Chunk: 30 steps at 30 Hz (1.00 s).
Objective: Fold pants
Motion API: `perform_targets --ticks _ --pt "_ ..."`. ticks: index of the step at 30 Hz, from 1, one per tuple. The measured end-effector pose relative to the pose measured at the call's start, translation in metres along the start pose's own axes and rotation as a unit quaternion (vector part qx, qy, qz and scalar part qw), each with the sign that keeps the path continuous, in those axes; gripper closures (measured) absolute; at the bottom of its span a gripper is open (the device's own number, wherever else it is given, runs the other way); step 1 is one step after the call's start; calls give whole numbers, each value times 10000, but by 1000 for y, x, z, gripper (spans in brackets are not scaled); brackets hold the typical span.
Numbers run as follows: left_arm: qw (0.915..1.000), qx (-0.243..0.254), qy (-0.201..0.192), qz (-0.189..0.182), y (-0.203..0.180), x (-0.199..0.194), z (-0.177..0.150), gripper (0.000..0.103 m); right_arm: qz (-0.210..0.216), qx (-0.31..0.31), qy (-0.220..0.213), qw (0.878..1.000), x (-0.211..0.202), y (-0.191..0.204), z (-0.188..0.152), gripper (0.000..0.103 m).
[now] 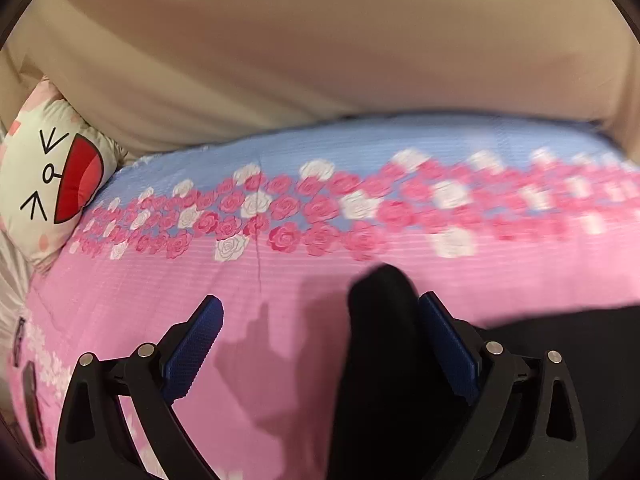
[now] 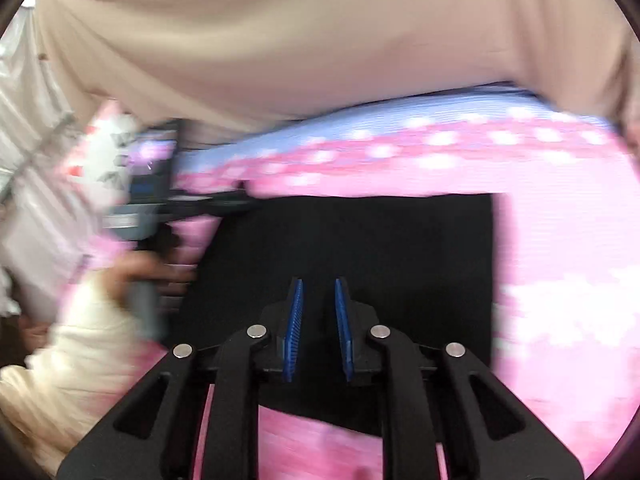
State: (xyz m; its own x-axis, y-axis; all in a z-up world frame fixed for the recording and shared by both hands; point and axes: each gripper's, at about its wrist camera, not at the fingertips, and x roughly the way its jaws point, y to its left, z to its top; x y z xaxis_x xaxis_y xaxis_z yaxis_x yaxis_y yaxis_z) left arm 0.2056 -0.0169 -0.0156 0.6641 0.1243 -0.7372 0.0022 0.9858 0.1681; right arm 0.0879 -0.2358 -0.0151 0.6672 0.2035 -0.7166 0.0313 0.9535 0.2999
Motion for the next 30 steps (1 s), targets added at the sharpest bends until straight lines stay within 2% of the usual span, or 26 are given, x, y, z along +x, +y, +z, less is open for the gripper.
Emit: perform_targets --ticks 2,4,6,9,13,17,18,19,20,22,24,26,28,29,30 --pt "9994 164 -122 -294 -5 -31 -14 7 -501 212 257 9982 9 -29 -14 91" --pt "9979 387 -188 -492 -13 -53 -32 6 91 775 63 9969 -6 -50 -25 88" --pt "9960 703 -254 -480 -23 -72 -56 6 121 843 -204 9962 -27 -52 -27 84" --pt "9954 872 -159 -353 -29 -83 -88 6 -403 528 -217 9976 -45 -51 -37 71" --pt "9969 431 193 -632 -13 -91 -124 6 -705 142 -48 9974 -52 -51 -67 71" --pt "9959 310 349 -777 -2 -104 -144 6 -799 -500 115 9955 -41 -29 -91 72" --pt "9957 389 348 -763 -2 -106 -148 5 -850 -610 132 9944 -37 -24 -93 65" --pt "9956 478 363 -718 -4 -108 -152 5 -913 -713 150 9932 -36 -22 -93 52" --pt "9951 603 419 -658 -5 -106 -156 5 -1030 -846 166 9909 -30 -18 -92 46" --pt "9941 757 566 -528 -7 -102 -163 5 -1335 -1088 183 9849 -21 -14 -89 43" --pt "9936 861 630 -374 -8 -97 -170 5 -1442 -1133 244 9827 -14 -13 -86 43" --pt "9947 789 555 -354 -7 -93 -169 5 -1259 -997 233 9867 -11 -16 -80 51" --pt "9964 606 451 -393 -5 -88 -161 5 -947 -699 245 9927 -8 -22 -73 73" --pt "9970 475 405 -466 -3 -82 -155 5 -822 -518 250 9950 -7 -25 -71 77" --pt "9968 395 393 -578 -1 -77 -151 7 -798 -436 207 9956 -10 -26 -69 87"
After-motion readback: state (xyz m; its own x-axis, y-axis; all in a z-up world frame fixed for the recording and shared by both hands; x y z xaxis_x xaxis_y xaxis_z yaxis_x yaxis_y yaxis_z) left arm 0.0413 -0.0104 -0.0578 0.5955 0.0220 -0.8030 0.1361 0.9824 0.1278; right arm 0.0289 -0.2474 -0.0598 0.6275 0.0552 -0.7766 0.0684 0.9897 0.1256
